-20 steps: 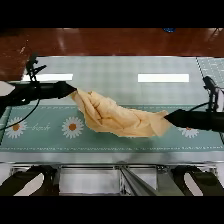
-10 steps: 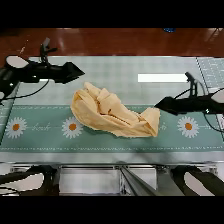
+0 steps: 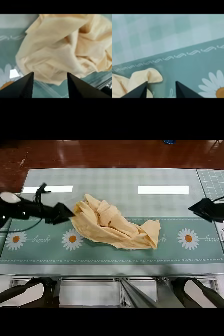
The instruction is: Fold the shirts.
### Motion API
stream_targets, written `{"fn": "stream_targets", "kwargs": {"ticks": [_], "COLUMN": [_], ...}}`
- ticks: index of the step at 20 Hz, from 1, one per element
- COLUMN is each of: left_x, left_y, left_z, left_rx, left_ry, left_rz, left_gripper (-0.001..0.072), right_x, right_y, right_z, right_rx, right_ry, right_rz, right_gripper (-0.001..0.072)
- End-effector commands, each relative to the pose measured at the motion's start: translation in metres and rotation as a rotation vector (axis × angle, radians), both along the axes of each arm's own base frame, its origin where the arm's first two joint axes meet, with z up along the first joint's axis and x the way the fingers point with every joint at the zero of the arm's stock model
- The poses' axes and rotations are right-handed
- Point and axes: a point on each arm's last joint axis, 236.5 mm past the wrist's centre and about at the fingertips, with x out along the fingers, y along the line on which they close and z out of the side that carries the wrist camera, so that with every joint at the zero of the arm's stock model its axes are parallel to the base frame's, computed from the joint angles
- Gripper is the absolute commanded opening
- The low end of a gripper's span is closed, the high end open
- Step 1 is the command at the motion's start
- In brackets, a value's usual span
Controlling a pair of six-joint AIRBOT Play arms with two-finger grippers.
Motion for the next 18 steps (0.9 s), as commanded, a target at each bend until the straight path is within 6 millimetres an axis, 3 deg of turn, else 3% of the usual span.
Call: {"fn": "stream_targets", "kwargs": {"ticks": [1, 4, 6, 9, 12, 16, 17, 18], "left_x": [-0.053, -0.064, -0.069, -0.072, -0.062, -0.046, -0.045, -0.043], "left_y": [-0.005, -0.025, -0.039, -0.072, -0.103, -0.108, -0.108, -0.109], "left_z": [-0.045, -0.047, -0.051, -0.058, -0.06, -0.065, -0.064, -0.062], "left_rx": [-0.013, -0.077, -0.061, -0.026, -0.03, -0.018, -0.02, -0.021], "left_ry": [0.143, 0.163, 0.156, 0.11, 0.051, 0.055, 0.052, 0.033], "left_rz": [0.048, 0.05, 0.007, -0.058, -0.039, 0.069, 0.067, 0.047], "left_gripper": [0.0508, 0.0508, 0.0508, 0.0508, 0.0508, 0.0488, 0.0307, 0.0035], "right_x": [-0.033, -0.056, -0.058, -0.061, -0.06, -0.061, -0.061, -0.061], "right_y": [0.005, 0.023, 0.031, 0.036, 0.038, 0.038, 0.038, 0.038], "right_z": [-0.043, -0.076, -0.087, -0.091, -0.089, -0.089, -0.089, -0.089], "right_rx": [0.051, 0.108, 0.144, 0.162, 0.172, 0.171, 0.17, 0.17], "right_ry": [0.121, 0.188, 0.187, 0.19, 0.187, 0.187, 0.186, 0.185], "right_rz": [-0.023, -0.017, -0.038, -0.037, -0.037, -0.028, -0.028, -0.028], "right_gripper": [0.0407, 0.0407, 0.0407, 0.0407, 0.0407, 0.0407, 0.0407, 0.0407]}}
